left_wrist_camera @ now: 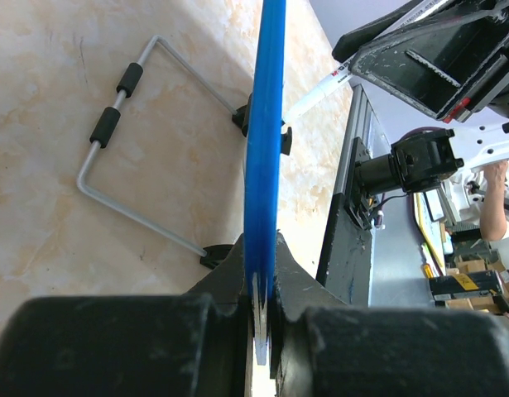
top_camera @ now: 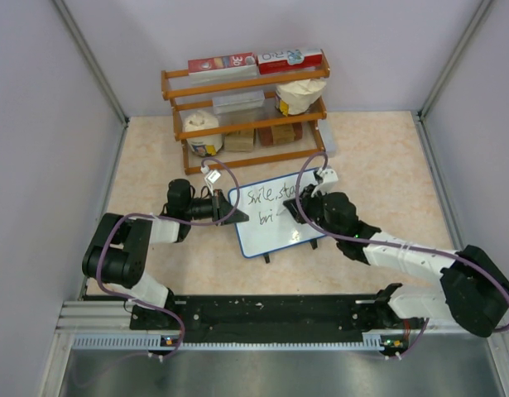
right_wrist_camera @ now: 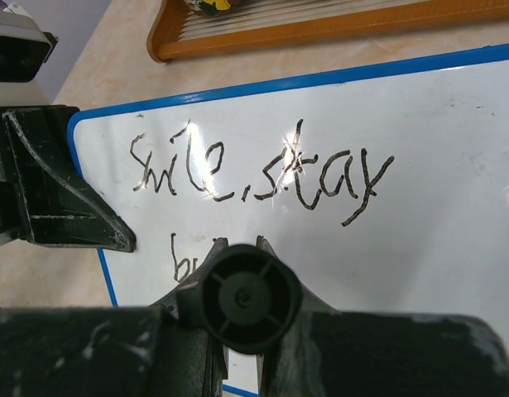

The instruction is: Write a sentence on the whiteboard

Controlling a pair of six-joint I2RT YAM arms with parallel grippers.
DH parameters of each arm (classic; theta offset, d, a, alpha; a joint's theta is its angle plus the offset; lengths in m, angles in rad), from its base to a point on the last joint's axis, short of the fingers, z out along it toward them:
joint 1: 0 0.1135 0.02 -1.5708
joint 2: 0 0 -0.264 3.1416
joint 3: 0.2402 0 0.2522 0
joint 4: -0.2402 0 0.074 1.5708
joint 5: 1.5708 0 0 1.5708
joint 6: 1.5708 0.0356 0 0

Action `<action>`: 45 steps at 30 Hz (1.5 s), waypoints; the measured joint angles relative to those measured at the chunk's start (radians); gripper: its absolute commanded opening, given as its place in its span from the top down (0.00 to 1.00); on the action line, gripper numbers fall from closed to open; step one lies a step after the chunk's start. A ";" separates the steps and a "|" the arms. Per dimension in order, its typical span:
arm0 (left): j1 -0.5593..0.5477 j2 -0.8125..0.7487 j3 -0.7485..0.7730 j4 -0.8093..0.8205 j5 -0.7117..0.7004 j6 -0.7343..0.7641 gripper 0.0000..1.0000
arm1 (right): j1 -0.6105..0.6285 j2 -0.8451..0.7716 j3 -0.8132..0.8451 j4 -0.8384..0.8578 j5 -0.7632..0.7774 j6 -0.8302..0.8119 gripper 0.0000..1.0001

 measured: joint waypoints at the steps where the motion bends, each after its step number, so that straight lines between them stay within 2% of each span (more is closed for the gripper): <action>1: 0.000 0.000 0.000 0.000 -0.001 0.000 1.00 | 0.000 0.008 0.000 0.002 -0.001 0.002 1.00; 32: 0.000 0.000 0.000 -0.002 -0.002 0.000 1.00 | 0.000 0.032 -0.022 0.041 -0.084 0.009 1.00; 45: 0.000 0.000 0.000 -0.002 -0.002 0.000 1.00 | 0.000 0.019 -0.033 0.028 -0.066 0.013 1.00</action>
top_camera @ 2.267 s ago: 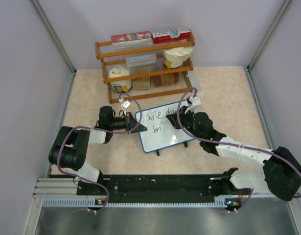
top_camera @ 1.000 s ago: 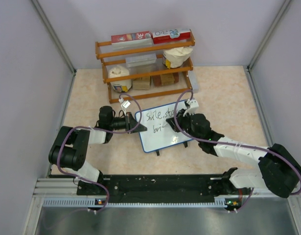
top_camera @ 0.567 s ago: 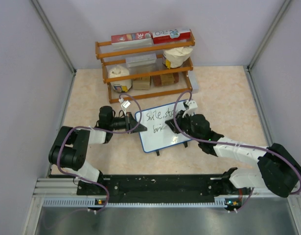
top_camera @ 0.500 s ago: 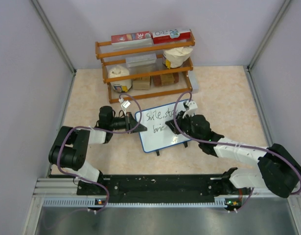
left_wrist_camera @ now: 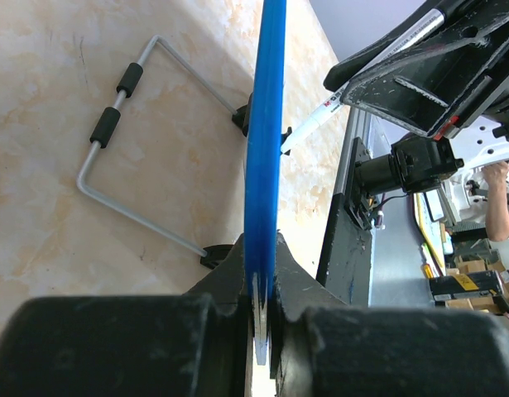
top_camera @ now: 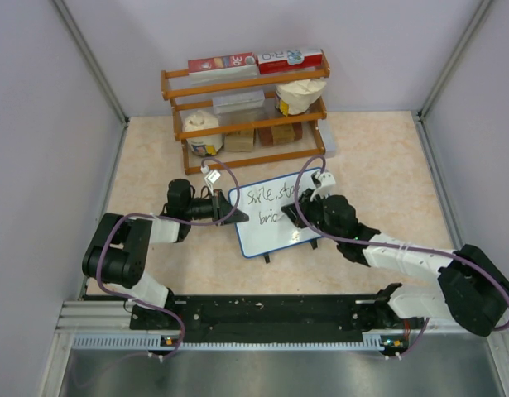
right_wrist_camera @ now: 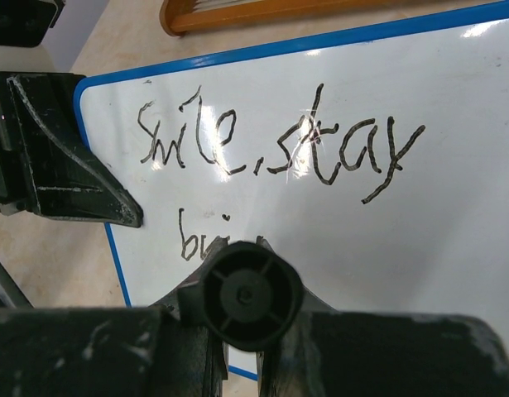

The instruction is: Write a sentence on the whiteboard

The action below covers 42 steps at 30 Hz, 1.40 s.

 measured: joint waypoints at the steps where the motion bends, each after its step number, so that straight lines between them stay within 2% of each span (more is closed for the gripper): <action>1: 0.000 0.000 0.000 0.000 0.000 0.000 1.00 | 0.000 -0.001 0.001 -0.003 0.003 0.000 1.00; 18: 0.000 0.000 0.000 0.000 0.000 0.000 1.00 | 0.000 -0.003 0.042 -0.047 0.054 -0.003 1.00; 42: 0.000 0.000 0.000 0.000 0.000 0.000 1.00 | -0.006 -0.010 0.018 -0.043 0.006 -0.003 1.00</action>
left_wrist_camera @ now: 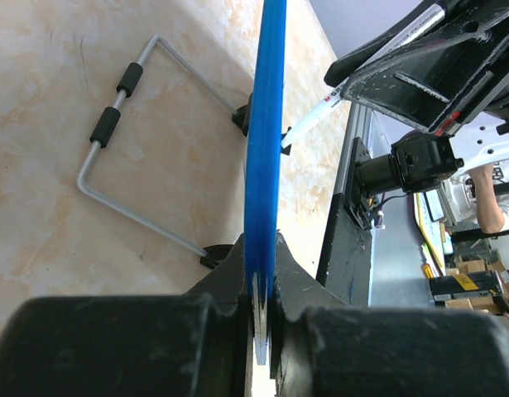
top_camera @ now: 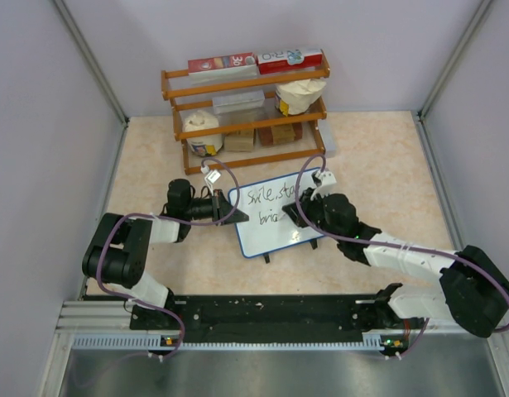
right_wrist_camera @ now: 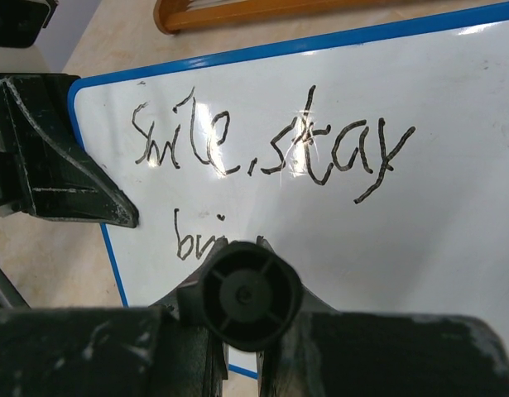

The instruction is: Write a sentence on the whiteboard

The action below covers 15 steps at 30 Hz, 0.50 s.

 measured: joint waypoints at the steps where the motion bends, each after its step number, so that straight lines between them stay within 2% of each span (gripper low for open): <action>1: 0.000 0.000 0.000 0.000 0.000 0.000 1.00 | 0.000 0.000 -0.002 0.001 -0.003 0.000 1.00; 15: 0.000 0.000 0.000 0.000 0.000 0.000 1.00 | 0.000 -0.019 -0.039 -0.004 -0.039 0.000 1.00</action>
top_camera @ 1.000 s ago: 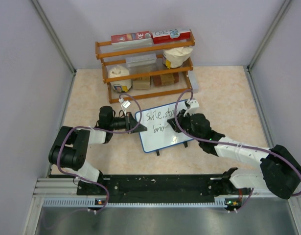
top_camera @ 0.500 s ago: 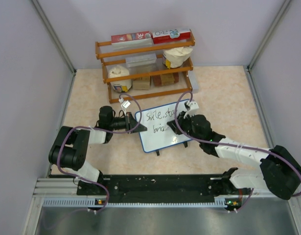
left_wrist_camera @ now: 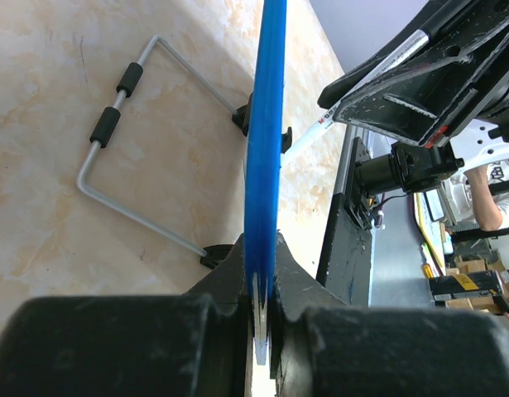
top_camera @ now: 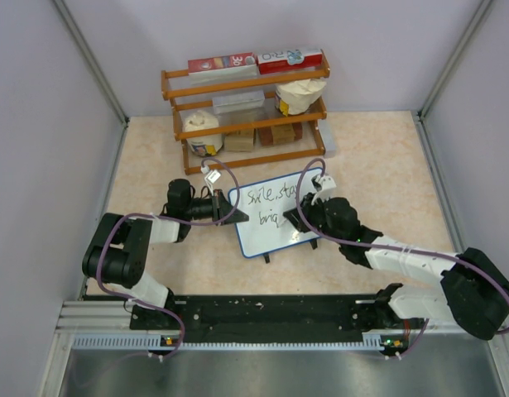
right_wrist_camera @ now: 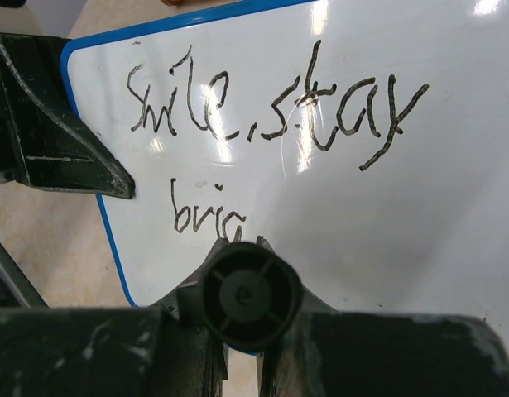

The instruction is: Write a sentence on the whiteboard

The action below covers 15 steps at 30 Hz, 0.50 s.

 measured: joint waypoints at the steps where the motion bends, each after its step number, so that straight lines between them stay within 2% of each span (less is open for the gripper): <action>1: 0.000 0.000 0.000 0.000 0.000 0.000 1.00 | 0.000 0.000 -0.003 0.001 -0.005 0.000 1.00; 15: 0.000 0.000 0.000 0.000 0.000 0.001 1.00 | 0.000 0.041 -0.005 0.042 -0.064 0.031 1.00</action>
